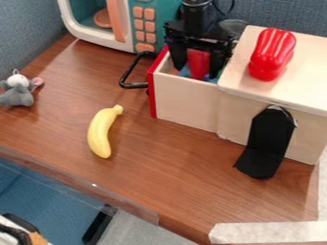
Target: Pick red object on the table and put it inside the drawer
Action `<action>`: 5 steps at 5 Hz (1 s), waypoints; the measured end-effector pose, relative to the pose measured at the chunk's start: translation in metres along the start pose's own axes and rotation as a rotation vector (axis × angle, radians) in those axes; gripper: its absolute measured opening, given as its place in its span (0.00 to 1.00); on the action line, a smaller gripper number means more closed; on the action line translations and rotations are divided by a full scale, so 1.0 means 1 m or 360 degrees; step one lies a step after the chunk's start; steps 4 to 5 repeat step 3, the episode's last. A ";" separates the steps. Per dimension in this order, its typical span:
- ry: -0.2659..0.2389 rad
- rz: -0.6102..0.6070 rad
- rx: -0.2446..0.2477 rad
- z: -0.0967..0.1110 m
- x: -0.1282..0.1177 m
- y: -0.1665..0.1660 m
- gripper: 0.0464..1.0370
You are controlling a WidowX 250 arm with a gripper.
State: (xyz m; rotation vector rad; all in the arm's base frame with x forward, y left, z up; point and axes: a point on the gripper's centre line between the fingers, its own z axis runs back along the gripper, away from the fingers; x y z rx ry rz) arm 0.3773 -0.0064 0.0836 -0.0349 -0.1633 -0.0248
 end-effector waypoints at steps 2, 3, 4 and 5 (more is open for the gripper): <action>-0.0066 0.0029 0.0029 0.038 -0.002 0.007 0.96; -0.0062 0.0094 0.0040 0.068 -0.020 0.020 0.96; -0.0062 0.0094 0.0040 0.068 -0.020 0.020 0.96; -0.0062 0.0094 0.0040 0.068 -0.020 0.020 0.96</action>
